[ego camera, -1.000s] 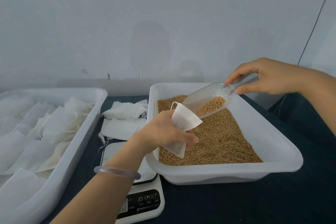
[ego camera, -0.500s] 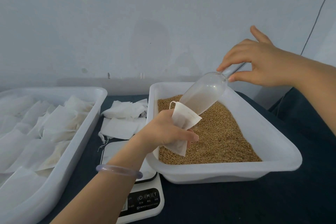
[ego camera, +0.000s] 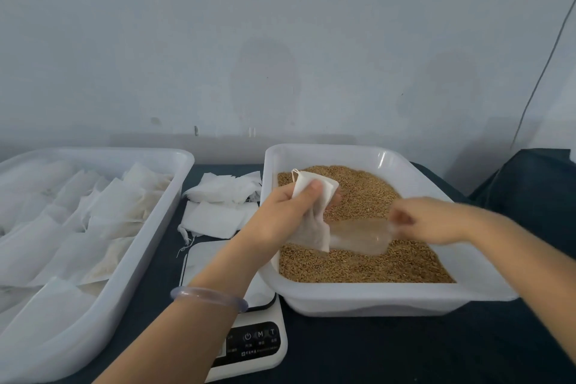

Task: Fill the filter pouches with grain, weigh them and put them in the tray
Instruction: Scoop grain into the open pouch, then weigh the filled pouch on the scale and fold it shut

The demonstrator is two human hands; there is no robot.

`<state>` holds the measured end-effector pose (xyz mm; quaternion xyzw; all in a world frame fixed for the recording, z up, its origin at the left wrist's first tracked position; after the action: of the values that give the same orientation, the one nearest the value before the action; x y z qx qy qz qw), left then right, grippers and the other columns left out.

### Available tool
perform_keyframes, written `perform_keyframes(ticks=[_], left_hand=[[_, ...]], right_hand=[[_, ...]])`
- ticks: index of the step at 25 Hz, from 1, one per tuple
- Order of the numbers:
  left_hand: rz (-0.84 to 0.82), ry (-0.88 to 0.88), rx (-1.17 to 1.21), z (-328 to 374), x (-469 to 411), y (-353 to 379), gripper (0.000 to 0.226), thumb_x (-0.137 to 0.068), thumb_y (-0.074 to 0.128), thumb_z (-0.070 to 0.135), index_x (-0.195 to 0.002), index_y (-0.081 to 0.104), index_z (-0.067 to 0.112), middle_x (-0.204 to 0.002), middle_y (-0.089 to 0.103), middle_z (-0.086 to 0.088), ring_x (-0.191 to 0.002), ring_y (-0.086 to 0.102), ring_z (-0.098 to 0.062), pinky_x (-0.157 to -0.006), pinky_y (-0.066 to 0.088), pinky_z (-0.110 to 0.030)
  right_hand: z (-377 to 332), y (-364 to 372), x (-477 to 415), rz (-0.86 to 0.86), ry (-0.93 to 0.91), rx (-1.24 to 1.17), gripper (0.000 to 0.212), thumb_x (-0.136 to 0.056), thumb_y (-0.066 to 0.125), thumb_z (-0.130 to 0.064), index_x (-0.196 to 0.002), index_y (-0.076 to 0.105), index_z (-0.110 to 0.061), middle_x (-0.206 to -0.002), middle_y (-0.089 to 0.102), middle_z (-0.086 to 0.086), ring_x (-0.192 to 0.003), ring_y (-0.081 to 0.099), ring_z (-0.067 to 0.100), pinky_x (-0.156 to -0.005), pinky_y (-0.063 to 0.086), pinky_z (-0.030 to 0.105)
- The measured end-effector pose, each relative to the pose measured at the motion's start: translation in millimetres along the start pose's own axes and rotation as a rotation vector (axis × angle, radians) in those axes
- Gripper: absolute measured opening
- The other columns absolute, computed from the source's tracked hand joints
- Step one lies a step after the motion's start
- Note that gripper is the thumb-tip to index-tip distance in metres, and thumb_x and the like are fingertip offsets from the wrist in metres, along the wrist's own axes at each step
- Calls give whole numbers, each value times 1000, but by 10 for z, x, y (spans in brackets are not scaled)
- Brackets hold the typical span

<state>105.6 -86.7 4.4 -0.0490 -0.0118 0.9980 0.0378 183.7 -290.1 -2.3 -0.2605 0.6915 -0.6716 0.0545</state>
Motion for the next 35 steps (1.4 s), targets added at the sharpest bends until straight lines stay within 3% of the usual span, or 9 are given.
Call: perform_keyframes(ticks=[4,7,10,13,16,19,23,31,35], left_hand=[[78,25,267,48,48,-173,49,-77,61,39,-107,67,1,-82,64,-3,-71,62,-13,-69,53,-28],[21,39,329,145,87,-277,37,-72,63,40,-96,75,14,-93,70,-2,-81,68,-11,-73,57,-27],[9,26,277,220,174,-367,30,-80,60,40,-95,76,20,-99,73,-5,-90,70,-16,-74,58,-28],[116,60,156,282,292,-690,39,-76,63,45,-97,73,14,-104,72,-11,-98,68,-23,-84,55,-34],[111,2,-297,334,441,-1058,31,-70,79,43,-93,73,22,-94,74,-1,-90,69,-16,-80,55,-30],[114,-159,-695,221,531,-1287,17,-72,80,25,-68,68,14,-62,69,4,-61,69,-11,-61,54,-20],[115,-283,-784,-10,534,-1332,17,-75,74,25,-71,66,10,-68,71,-7,-57,69,-12,-63,54,-25],[56,-311,-949,-155,483,-1327,16,-80,68,15,-66,61,16,-70,69,-4,-53,67,-10,-43,41,-12],[-34,-287,-1121,-194,468,-1227,30,-78,73,12,-60,52,23,-63,63,2,-52,64,-8,-48,46,-13]], right_hand=[[-267,37,-51,56,-35,70,45,-82,64,-50,-119,52,-27,-120,53,-15,-106,54,8,-89,43,21],[-917,-310,148,230,-308,-447,70,-54,60,-83,-111,58,-42,-111,58,-30,-107,56,-5,-92,44,21],[-1544,-413,237,294,-532,-807,42,-66,66,-66,-96,67,-36,-97,70,-16,-91,66,1,-76,54,21],[-1820,-449,134,415,-490,-878,15,-87,62,-37,-84,71,-26,-81,72,-6,-75,68,8,-68,55,25],[-1995,-395,6,411,-479,-809,28,-89,62,-28,-61,65,-29,-51,56,-16,-46,48,-3,-47,35,12],[-2187,-268,-90,395,-509,-626,36,-91,58,-19,-57,47,-15,-49,40,-10,-42,35,2,-45,28,15],[-2367,-115,-173,310,-546,-412,26,-89,55,-18,-68,54,-2,-56,42,-3,-47,34,7,-47,26,21],[-2441,44,-239,133,-487,-102,24,-87,58,-26,-65,55,-18,-61,49,-3,-53,40,9,-48,27,24],[-2517,166,-258,132,-457,62,10,-79,68,-29,-87,71,-23,-83,64,-7,-83,58,16,-64,36,26]])
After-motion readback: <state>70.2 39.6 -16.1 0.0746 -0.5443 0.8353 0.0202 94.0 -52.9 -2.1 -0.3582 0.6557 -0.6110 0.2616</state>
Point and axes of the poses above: each hand's wrist, its own x-axis away from the middle knuckle, its own y-axis out of the palm, z = x × y, the point moved 7 cm from there along -x, towards the middle knuckle
